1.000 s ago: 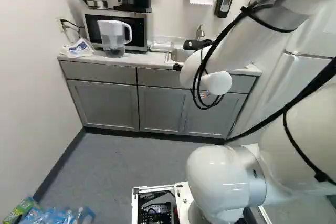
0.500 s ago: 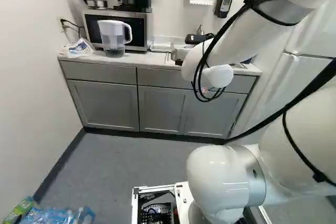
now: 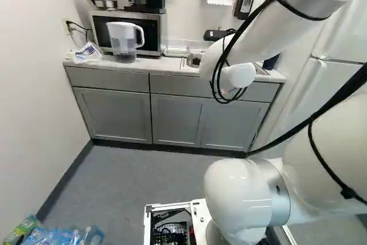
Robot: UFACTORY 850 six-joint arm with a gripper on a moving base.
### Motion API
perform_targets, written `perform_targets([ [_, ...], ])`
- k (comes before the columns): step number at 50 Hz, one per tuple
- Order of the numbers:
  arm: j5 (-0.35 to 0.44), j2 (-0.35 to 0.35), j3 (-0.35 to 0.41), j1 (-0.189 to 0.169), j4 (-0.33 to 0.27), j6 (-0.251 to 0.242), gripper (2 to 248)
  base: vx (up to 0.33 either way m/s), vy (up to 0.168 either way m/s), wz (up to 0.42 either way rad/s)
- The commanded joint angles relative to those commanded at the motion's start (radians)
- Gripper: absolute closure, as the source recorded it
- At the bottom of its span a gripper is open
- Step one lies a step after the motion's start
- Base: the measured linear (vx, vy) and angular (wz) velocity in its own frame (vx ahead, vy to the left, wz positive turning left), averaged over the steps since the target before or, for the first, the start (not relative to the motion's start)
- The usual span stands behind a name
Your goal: Rinse the cup and place it in the tray
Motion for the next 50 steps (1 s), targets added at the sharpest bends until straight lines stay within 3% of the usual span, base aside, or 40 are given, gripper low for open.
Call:
perform_targets([
  [50, -0.034, -0.011, -0.118, -0.009, 0.000, 0.000, 3, 0.000, 0.000, 0.000],
])
